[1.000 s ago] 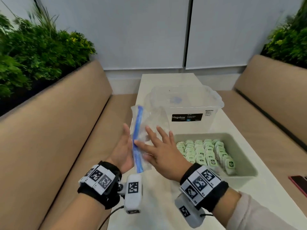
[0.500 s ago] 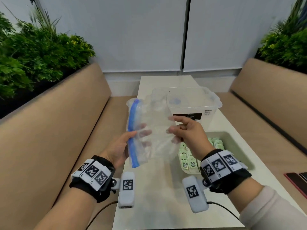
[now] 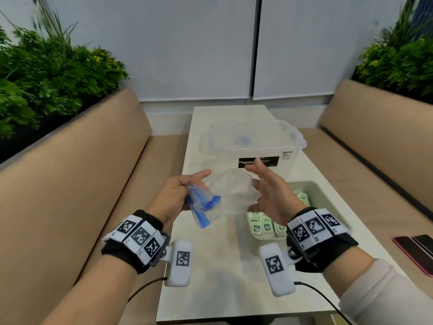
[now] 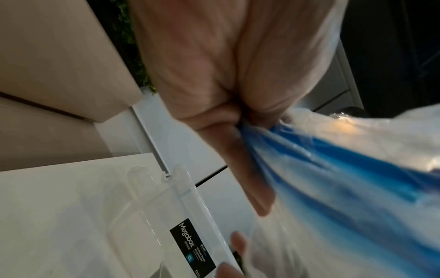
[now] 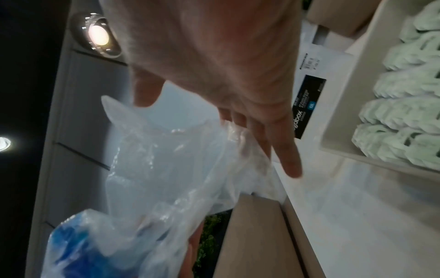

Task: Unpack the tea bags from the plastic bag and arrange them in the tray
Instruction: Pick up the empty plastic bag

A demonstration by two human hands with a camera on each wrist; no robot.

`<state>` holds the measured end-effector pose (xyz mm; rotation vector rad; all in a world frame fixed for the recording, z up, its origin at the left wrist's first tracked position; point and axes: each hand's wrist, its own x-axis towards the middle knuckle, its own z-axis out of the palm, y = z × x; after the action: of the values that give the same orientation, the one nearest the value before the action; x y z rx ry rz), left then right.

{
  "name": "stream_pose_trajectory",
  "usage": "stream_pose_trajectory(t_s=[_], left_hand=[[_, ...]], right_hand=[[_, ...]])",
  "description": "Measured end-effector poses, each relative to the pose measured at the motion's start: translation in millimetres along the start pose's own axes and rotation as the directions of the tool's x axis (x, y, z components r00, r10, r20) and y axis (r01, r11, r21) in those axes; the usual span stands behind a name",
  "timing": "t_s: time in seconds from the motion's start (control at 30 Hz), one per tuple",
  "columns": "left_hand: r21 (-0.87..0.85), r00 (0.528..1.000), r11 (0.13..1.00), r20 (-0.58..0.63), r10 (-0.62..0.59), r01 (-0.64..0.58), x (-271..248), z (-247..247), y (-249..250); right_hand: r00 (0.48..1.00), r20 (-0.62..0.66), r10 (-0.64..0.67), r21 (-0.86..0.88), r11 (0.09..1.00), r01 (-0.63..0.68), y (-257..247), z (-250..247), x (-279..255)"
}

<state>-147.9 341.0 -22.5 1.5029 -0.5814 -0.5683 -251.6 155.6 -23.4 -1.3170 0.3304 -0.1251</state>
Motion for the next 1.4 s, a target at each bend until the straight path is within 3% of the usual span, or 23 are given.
stream_pose_trajectory(t_s=[0.03, 0.1, 0.2, 0.3, 0.4, 0.47, 0.53, 0.6, 0.73, 0.87, 0.93, 1.03, 1.13, 1.4], left_hand=[[0.037, 1.000, 0.999, -0.004, 0.028, -0.028, 1, 2, 1], [0.143, 0.998, 0.988, -0.006, 0.067, -0.065, 4, 3, 2], [0.449, 0.998, 0.891, 0.014, 0.068, -0.067, 13, 6, 0], [0.649, 0.999, 0.760, 0.042, 0.010, -0.035, 22, 16, -4], [0.708, 1.000, 0.706, -0.010, 0.002, 0.006, 30, 22, -3], [0.597, 0.998, 0.801, -0.056, -0.025, 0.054, 33, 24, 1], [0.275, 0.990, 0.951, -0.049, -0.129, 0.138, 31, 30, 4], [-0.041, 0.980, 0.980, 0.036, -0.193, 0.195, 28, 36, 8], [-0.358, 0.961, 0.896, 0.182, -0.210, 0.264, 29, 46, 11], [-0.410, 0.967, 0.881, 0.186, -0.173, 0.237, 33, 65, 11], [-0.332, 0.972, 0.917, 0.146, -0.182, 0.221, 36, 78, 10], [-0.057, 0.970, 0.981, 0.166, -0.176, 0.187, 42, 106, 9], [0.107, 0.974, 0.985, 0.169, -0.152, 0.135, 52, 145, 5], [0.117, 0.985, 0.992, 0.157, -0.066, 0.048, 86, 293, -13]], right_hand=[[0.997, 0.053, 0.055, -0.040, 0.998, -0.053, 2, 0, 0], [0.998, 0.014, 0.059, -0.120, 0.991, -0.057, 6, 2, 0], [0.962, -0.213, -0.169, -0.322, 0.942, 0.095, 8, 5, 6], [0.846, -0.256, -0.468, -0.675, 0.713, 0.190, 7, 19, 8], [0.752, -0.089, -0.653, -0.806, 0.490, 0.331, 12, 46, -6], [0.696, 0.107, -0.710, -0.897, 0.232, 0.375, 20, 55, -16], [0.684, 0.237, -0.690, -0.949, -0.012, 0.316, 30, 49, -19], [0.710, 0.273, -0.649, -0.957, -0.106, 0.271, 31, 37, -18], [0.632, 0.317, -0.707, -0.937, -0.130, 0.324, 27, 9, -9], [0.627, 0.320, -0.711, -0.927, -0.099, 0.361, 15, -20, -13], [0.627, 0.290, -0.723, -0.935, -0.074, 0.348, 8, -38, -16], [0.612, 0.268, -0.744, -0.938, -0.057, 0.342, -4, -68, -26], [0.622, 0.246, -0.743, -0.939, -0.023, 0.344, -11, -104, -39], [0.654, 0.095, -0.751, -0.946, 0.136, 0.294, -26, -241, -70]])
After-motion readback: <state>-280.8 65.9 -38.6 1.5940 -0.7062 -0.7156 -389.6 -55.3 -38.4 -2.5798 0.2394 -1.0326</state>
